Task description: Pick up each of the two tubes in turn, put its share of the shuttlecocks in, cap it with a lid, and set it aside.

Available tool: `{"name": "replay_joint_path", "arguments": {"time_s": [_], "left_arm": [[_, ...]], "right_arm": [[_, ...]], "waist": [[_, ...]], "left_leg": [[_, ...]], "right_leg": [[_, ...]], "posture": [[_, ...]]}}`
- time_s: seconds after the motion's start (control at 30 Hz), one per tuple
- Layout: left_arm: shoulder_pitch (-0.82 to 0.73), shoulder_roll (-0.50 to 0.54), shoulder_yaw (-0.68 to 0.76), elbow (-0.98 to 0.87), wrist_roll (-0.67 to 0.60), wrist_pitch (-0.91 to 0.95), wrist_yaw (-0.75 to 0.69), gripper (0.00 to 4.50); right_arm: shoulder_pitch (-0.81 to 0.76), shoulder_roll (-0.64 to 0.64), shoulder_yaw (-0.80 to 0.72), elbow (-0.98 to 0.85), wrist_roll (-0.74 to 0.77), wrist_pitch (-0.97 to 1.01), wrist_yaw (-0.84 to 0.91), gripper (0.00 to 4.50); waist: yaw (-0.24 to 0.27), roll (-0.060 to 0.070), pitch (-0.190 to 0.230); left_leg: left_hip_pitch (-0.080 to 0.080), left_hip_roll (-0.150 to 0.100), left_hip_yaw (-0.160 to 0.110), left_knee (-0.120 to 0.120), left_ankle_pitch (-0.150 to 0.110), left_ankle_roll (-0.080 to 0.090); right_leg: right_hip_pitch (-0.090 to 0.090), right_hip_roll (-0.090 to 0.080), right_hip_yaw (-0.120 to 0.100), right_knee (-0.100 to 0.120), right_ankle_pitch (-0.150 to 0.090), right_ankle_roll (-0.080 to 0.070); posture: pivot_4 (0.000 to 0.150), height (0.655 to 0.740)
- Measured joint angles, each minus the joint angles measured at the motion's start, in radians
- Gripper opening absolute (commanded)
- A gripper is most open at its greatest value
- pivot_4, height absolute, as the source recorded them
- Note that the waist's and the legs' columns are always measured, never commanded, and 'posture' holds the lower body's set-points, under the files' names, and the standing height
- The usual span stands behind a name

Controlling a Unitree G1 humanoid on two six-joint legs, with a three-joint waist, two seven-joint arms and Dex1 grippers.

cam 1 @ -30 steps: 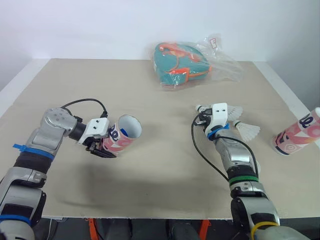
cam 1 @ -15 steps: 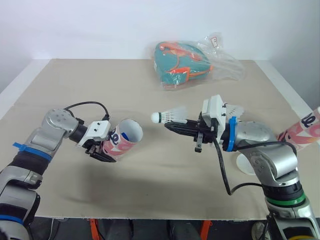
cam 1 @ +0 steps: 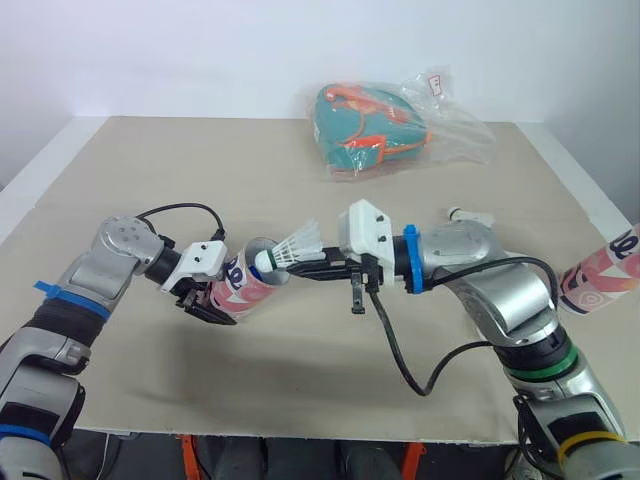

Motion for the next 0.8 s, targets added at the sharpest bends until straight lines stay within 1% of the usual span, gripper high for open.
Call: {"name": "replay_joint_path", "arguments": {"time_s": [0.03,0.07,0.13,0.2,0.23,0.3,0.33,0.47,0.57,0.63,0.7,0.77,0.8], "left_arm": [[0.001,0.000,0.000,-0.001,0.000,0.002,0.000,2.97],[0.001,0.000,0.001,-0.001,0.000,0.007,0.001,2.97],[0.001,-0.001,0.002,-0.002,0.000,0.011,0.001,2.97],[0.004,-0.003,0.005,-0.008,0.000,0.013,0.001,2.97],[0.005,-0.004,0.006,-0.011,0.000,0.014,0.002,2.97],[0.009,-0.006,0.011,-0.016,0.000,0.019,0.002,2.97],[0.013,-0.006,0.014,-0.018,0.000,0.020,0.002,2.97],[0.024,-0.011,0.023,-0.033,0.001,0.027,0.003,2.97],[0.033,-0.016,0.034,-0.042,0.004,0.034,0.003,2.97],[0.041,-0.019,0.037,-0.055,0.003,0.038,0.004,2.97],[0.051,-0.018,0.043,-0.064,0.000,0.039,0.004,2.97],[0.060,-0.016,0.046,-0.074,-0.002,0.038,0.004,2.97],[0.063,-0.013,0.047,-0.075,-0.002,0.038,0.004,2.97]], "right_arm": [[-0.018,0.006,0.007,0.009,-0.001,0.002,0.010,0.54],[-0.031,0.011,0.010,0.013,0.000,0.006,0.013,0.70],[-0.065,0.034,0.005,0.029,0.027,0.045,0.021,1.45],[-0.078,0.047,-0.020,0.030,0.084,0.101,0.034,2.50],[-0.082,0.048,-0.032,0.030,0.104,0.122,0.034,2.86],[-0.087,0.039,-0.068,0.021,0.152,0.175,0.036,3.86],[-0.088,0.024,-0.083,0.012,0.178,0.201,0.040,4.21],[-0.047,-0.030,-0.183,-0.030,0.259,0.257,0.040,4.21],[0.029,-0.068,-0.278,-0.042,0.278,0.279,-0.017,4.21],[0.110,-0.107,-0.361,-0.070,0.283,0.281,-0.056,4.21],[0.227,-0.161,-0.482,-0.081,0.283,0.289,-0.100,4.21],[0.356,-0.216,-0.638,-0.088,0.285,0.299,-0.127,4.21],[0.397,-0.234,-0.692,-0.086,0.283,0.303,-0.136,4.21]], "waist": [[0.000,0.000,0.000],[0.000,0.000,0.000],[0.000,0.000,0.000],[0.002,0.000,0.000],[0.003,0.000,0.000],[0.004,0.000,0.000],[0.005,0.000,0.000],[0.009,0.000,0.000],[0.010,0.000,0.000],[0.016,0.000,-0.001],[0.016,0.000,-0.001],[0.015,0.000,-0.001],[0.013,0.001,-0.001]], "left_leg": [[0.000,0.000,0.000,0.000,0.000,0.000],[0.000,0.000,0.000,0.000,0.000,0.000],[0.000,0.000,0.000,0.000,0.000,0.000],[0.000,0.000,0.000,0.000,0.000,0.000],[0.000,0.000,0.000,0.000,0.000,0.000],[0.000,0.000,0.000,0.000,0.000,0.000],[0.000,0.000,0.000,0.000,0.000,0.000],[0.000,-0.001,-0.001,0.000,-0.001,0.000],[0.000,-0.001,0.000,0.000,-0.001,0.000],[0.000,-0.002,-0.001,0.000,-0.002,0.000],[-0.001,-0.003,-0.001,0.000,-0.002,0.000],[0.000,-0.005,-0.001,0.000,-0.003,0.001],[0.000,-0.005,-0.001,0.000,-0.004,0.001]], "right_leg": [[0.000,0.000,0.000,0.000,0.000,0.000],[0.000,0.000,0.000,0.000,0.000,0.000],[0.000,0.000,0.000,0.000,0.000,-0.001],[0.000,0.000,0.000,0.000,0.001,-0.002],[0.000,0.000,0.000,0.000,0.001,-0.002],[0.000,-0.001,0.000,0.000,0.001,-0.003],[0.000,-0.001,0.000,0.000,0.001,-0.003],[0.001,-0.001,-0.001,0.000,0.000,-0.004],[0.001,-0.001,-0.001,0.000,0.000,-0.003],[0.002,-0.002,-0.001,0.000,-0.001,-0.003],[0.002,-0.004,-0.002,0.000,-0.002,-0.003],[0.003,-0.005,-0.001,0.000,-0.003,-0.002],[0.003,-0.006,-0.001,0.000,-0.003,-0.002]], "posture": [[0.150,0.7387],[0.150,0.7387],[0.150,0.7387],[0.150,0.7387],[0.150,0.7387],[0.150,0.7387],[0.150,0.7387],[0.150,0.7387],[0.150,0.7387],[0.150,0.7387],[0.150,0.7387],[0.150,0.7387],[0.150,0.7387]]}}
